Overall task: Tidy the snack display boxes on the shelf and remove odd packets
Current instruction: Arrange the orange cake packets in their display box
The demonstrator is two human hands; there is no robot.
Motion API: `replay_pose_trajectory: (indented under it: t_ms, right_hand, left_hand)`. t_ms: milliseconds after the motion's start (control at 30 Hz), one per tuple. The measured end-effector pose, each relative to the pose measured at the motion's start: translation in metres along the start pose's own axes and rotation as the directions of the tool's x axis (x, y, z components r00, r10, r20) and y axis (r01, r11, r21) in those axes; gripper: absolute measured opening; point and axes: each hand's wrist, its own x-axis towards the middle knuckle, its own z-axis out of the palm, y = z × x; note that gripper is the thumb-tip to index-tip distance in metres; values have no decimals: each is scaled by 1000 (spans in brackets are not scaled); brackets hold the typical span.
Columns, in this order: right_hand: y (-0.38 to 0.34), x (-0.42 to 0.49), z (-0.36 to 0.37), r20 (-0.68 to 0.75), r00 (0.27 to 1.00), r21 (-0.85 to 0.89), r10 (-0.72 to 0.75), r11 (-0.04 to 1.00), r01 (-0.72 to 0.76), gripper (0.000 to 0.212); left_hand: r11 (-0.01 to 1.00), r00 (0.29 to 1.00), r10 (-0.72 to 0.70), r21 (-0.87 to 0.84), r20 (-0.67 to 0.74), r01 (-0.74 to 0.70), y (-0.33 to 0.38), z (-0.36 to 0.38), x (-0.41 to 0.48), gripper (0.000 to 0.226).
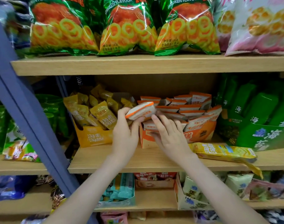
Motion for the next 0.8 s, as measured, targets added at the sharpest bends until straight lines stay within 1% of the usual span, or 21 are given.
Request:
replay_pose_trajectory:
  t_ms: [100, 133, 167, 233, 267, 300, 367, 400, 467, 500, 567, 633, 667, 700, 733, 767, 800]
  right_hand:
    - [2, 1, -3, -42, 999, -42, -23, 999, 22, 46]
    - [3, 1, -3, -48, 998, -44, -28, 999, 25, 43]
    - [4, 1, -3, -50, 998, -34, -33, 999, 31, 45]
    - [9, 0, -1, -42, 998, -12, -42, 999, 41, 51]
    - [11, -1, -2, -41, 998, -8, -42, 999, 42, 53]
    - [13, -2, -3, -49, 998, -6, -39, 999, 39, 54]
    - [11, -3, -8, -76, 997, -18, -17, 1000, 15, 53]
    - [8, -3, -12, -67, 998, -34, 2, 999, -4, 55]
    - [1, 3, -17, 19, 999, -83, 28, 996, -27, 64]
    - [-2, 6, -17, 69, 997, -112, 33, 993, -25, 68]
    - [-6, 10, -13, 122, 991, -165, 60, 985, -40, 75]
    - [-8, 11, -8, 121, 987, -184, 107, 979, -84, 77]
    - [-8, 10, -6, 117, 985, -180, 126, 978, -103, 75]
    - [-8, 10, -5, 112, 985, -171, 135, 979, -115, 73]
    - [-7, 10, -4, 105, 986, -157, 133, 981, -115, 69]
    - [-5, 10, -5, 96, 988, -141, 123, 984, -108, 63]
    - [-2, 10, -6, 90, 990, -125, 112, 987, -100, 56]
  left_hand:
    - [997, 997, -68, -35, -44, 67, -10, 0, -3, 31]
    - [997, 996, -83, 3, -25, 83, -13, -1, 0, 33]
    - [993, 997, -81, 82, 17, 79, -17, -2, 2, 34]
    - [960, 987, -44, 280, 154, -1, -24, -1, 7, 33]
    - [933, 971, -44, 357, 234, -44, -25, -1, 8, 34]
    - [918, 950, -49, 388, 308, -78, -25, 0, 9, 37]
    - [942, 902, -7, 306, 431, -139, -23, 3, 11, 46]
    - [955, 881, 21, 251, 473, -158, -21, 3, 13, 50]
    - [966, 855, 22, 210, 518, -152, -21, 4, 17, 57]
    - [966, 847, 5, 217, 532, -143, -20, 5, 18, 59]
    - [956, 842, -44, 268, 538, -121, -22, 5, 19, 64]
    - [951, 875, -79, 299, 478, -77, -27, 7, 11, 67]
    - [954, 907, -100, 298, 408, -29, -28, 8, 7, 60]
    - [950, 937, -102, 311, 334, -7, -29, 9, 3, 46]
    - [935, 959, -55, 351, 279, -49, -31, 9, -1, 33]
    - [899, 964, 24, 416, 263, -136, -33, 9, -5, 23]
    - [850, 955, 95, 476, 282, -225, -38, 9, -8, 22]
